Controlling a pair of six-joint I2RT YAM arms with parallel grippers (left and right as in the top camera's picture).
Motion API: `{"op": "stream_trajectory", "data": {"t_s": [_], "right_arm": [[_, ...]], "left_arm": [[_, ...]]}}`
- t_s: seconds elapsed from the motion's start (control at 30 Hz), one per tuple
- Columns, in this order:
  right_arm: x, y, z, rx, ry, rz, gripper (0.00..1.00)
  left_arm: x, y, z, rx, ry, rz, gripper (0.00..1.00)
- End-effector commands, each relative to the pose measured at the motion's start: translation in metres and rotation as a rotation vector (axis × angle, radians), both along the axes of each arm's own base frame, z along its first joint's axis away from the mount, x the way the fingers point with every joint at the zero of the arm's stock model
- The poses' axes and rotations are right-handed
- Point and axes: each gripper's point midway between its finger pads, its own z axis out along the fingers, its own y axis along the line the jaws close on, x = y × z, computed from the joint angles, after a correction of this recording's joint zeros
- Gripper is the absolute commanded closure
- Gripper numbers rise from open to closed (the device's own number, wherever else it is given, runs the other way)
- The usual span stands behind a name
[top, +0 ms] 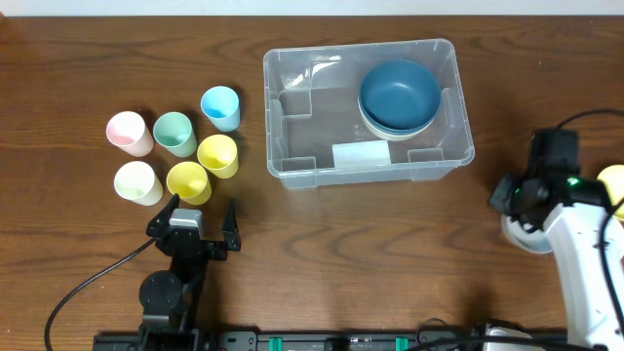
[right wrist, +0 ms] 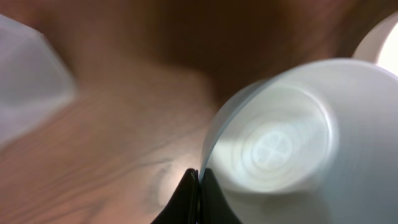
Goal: Pack container
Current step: 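Carry the white bowl into the bin beside the teal stack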
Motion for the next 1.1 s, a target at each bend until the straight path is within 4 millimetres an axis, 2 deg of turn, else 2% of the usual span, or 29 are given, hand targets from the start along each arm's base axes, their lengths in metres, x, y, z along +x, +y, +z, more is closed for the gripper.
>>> {"op": "stream_trajectory", "data": {"t_s": [0.0, 0.17, 0.3, 0.4, 0.5, 0.6, 0.73, 0.83, 0.9, 1.07], "right_arm": [[0.013, -0.004, 0.056, -0.03, -0.118, 0.023, 0.99], [0.015, 0.006, 0.119, -0.024, -0.242, 0.092, 0.99], [0.025, 0.038, 0.165, 0.039, -0.403, 0.267, 0.99], [0.039, 0.075, 0.193, 0.09, -0.542, 0.443, 0.99], [0.052, 0.11, 0.209, 0.112, -0.628, 0.566, 0.99], [0.065, 0.155, 0.22, 0.14, -0.696, 0.702, 0.99], [0.082, 0.215, 0.221, 0.175, -0.75, 0.851, 0.99], [0.096, 0.259, 0.209, 0.194, -0.763, 0.937, 0.99], [0.107, 0.291, 0.195, 0.215, -0.764, 0.996, 0.99], [0.128, 0.357, 0.146, 0.255, -0.737, 1.093, 0.99]], "left_arm": [[-0.001, -0.001, -0.016, 0.014, 0.044, -0.008, 0.02], [-0.001, -0.001, -0.016, 0.014, 0.044, -0.008, 0.02], [-0.001, -0.001, -0.016, 0.014, 0.044, -0.008, 0.02], [-0.001, -0.001, -0.016, 0.014, 0.044, -0.008, 0.02], [-0.001, -0.001, -0.016, 0.014, 0.044, -0.008, 0.02], [-0.001, -0.001, -0.016, 0.014, 0.044, -0.008, 0.02], [-0.001, -0.001, -0.016, 0.014, 0.044, -0.008, 0.02], [-0.001, -0.001, -0.016, 0.014, 0.044, -0.008, 0.02], [-0.001, -0.001, -0.016, 0.014, 0.044, -0.008, 0.02], [-0.001, -0.001, -0.016, 0.014, 0.044, -0.008, 0.02]]}}
